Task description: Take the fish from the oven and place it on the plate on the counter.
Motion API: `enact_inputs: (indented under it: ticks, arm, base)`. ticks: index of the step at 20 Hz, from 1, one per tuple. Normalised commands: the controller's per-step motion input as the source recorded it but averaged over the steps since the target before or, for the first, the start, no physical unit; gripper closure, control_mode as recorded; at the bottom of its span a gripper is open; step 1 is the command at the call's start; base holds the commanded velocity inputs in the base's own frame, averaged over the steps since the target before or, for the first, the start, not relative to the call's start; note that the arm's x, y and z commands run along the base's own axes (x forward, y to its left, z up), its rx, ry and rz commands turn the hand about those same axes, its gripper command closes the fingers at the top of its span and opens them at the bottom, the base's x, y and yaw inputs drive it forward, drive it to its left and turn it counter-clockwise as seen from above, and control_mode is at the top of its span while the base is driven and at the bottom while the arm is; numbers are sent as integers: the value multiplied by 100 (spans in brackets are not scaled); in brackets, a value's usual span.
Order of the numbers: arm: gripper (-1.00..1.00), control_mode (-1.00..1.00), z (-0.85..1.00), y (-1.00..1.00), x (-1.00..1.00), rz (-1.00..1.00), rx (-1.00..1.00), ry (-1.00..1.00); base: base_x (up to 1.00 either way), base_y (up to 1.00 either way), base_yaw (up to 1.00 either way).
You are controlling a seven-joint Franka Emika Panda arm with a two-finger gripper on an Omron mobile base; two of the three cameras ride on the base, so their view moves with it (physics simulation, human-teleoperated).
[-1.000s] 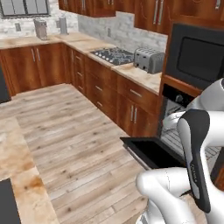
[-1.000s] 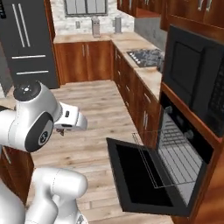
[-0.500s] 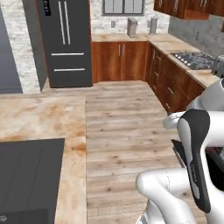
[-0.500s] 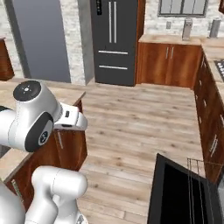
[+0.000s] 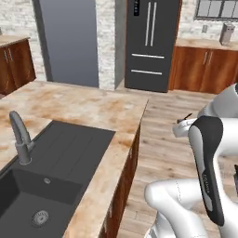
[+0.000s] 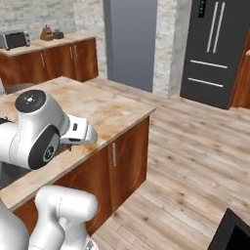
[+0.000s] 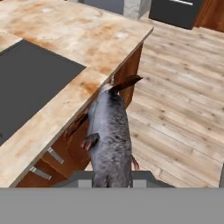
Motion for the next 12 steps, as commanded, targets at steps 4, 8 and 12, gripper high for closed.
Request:
enact_inputs:
  ticks: [4, 8, 12]
  arm:
    - [100, 100, 0, 0, 0, 0, 0, 0]
    - [100, 100, 0, 0, 0, 0, 0, 0]
    - [100, 100, 0, 0, 0, 0, 0, 0]
  base:
    - [16, -8, 60]
    - [7, -27, 51]
    - [67, -40, 48]
